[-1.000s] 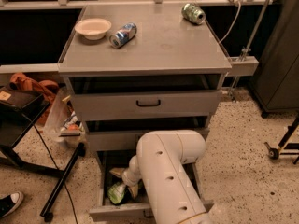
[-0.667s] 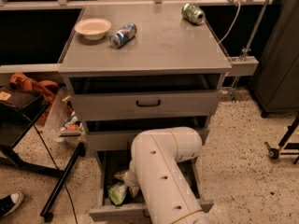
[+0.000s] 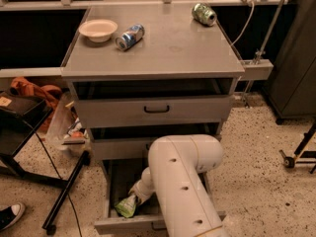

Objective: Pick green rice chip bag from bottom drawer and place on counter

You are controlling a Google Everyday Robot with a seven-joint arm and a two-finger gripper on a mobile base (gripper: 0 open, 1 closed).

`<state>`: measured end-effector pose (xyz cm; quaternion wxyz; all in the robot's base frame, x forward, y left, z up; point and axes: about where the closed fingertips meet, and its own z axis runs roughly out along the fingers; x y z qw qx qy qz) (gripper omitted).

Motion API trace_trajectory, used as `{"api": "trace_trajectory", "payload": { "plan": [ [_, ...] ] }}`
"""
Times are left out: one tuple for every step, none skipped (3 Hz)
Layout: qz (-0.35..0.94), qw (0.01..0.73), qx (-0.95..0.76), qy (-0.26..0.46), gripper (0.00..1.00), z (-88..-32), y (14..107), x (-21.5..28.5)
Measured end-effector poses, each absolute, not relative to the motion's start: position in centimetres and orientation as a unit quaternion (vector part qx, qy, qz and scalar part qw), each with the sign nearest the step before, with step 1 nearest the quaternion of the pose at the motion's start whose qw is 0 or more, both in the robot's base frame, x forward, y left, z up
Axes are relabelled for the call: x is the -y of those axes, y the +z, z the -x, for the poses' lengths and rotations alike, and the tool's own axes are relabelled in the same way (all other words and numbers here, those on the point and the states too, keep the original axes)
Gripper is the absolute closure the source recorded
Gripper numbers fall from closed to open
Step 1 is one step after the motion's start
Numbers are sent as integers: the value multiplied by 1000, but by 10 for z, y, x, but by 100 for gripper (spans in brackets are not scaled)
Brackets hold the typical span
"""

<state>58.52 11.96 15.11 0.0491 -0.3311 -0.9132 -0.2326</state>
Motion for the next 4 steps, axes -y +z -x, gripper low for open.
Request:
{"api": "trace_trajectory", "payload": {
  "plan": [
    [301, 66, 910, -278, 89, -582, 164, -108],
    [257, 83, 902, -336, 100, -575, 190, -92],
    [212, 95, 886, -401, 100, -564, 222, -72],
    [147, 79, 875, -454, 100, -552, 266, -54]
  ]
}}
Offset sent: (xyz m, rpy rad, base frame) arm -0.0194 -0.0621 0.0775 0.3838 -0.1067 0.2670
